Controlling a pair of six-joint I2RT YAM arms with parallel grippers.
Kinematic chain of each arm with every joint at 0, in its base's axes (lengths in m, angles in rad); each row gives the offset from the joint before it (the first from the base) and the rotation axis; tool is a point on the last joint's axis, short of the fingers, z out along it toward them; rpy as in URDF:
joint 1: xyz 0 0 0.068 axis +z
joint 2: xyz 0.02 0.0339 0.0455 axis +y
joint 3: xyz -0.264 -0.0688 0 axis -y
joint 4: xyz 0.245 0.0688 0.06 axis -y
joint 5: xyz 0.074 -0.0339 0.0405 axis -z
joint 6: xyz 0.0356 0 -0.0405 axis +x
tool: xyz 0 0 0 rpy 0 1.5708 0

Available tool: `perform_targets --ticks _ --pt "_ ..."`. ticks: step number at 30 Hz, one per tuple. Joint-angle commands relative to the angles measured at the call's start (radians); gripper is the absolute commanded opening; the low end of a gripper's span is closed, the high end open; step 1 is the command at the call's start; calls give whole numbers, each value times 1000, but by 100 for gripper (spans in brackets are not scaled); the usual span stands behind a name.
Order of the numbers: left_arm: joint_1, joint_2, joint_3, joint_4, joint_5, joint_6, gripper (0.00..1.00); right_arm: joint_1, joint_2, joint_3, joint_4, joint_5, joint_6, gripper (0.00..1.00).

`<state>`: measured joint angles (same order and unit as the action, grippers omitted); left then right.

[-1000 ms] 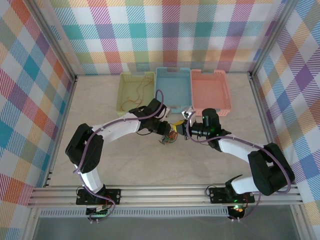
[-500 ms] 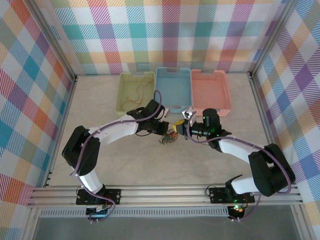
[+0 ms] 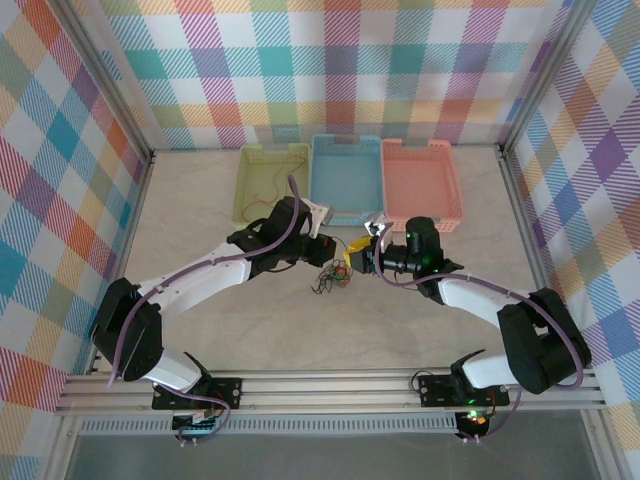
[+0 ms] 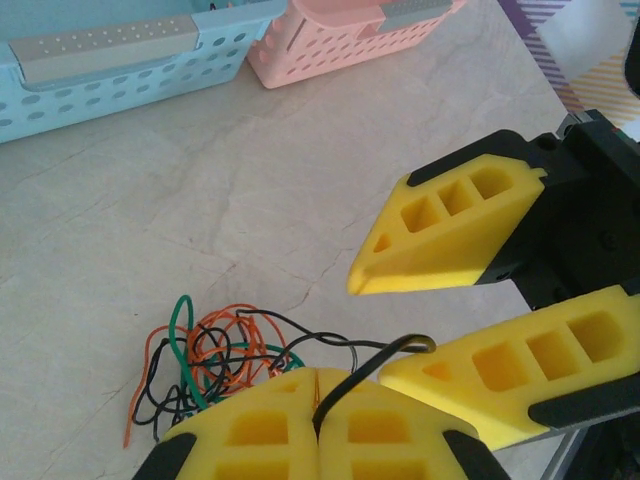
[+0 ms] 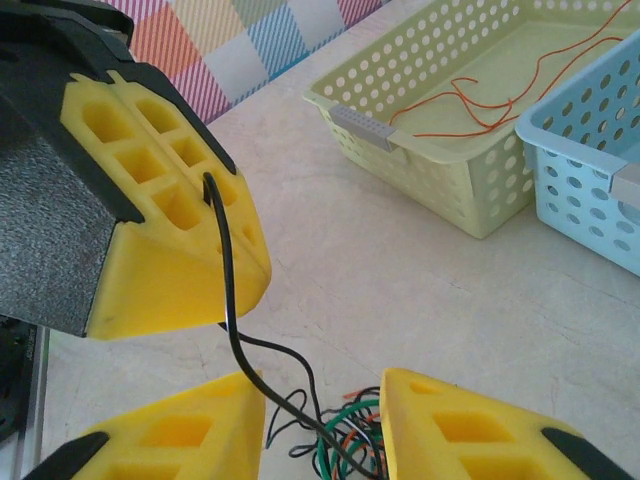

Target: Untangle the cables

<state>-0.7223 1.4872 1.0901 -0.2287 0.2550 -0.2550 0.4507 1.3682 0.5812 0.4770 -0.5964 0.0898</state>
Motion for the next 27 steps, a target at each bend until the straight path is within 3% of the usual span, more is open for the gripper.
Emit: perform_targets --ticks 1,12,27 --pt "-6 -23 -13 51 55 -24 0 -5 1 3 12 -28 -11 37" --pt "-9 -31 -21 125 222 -74 0 -1 13 17 -26 129 14 38" --pt "-22 -47 -40 231 374 -138 0 0 46 43 -59 152 20 38"
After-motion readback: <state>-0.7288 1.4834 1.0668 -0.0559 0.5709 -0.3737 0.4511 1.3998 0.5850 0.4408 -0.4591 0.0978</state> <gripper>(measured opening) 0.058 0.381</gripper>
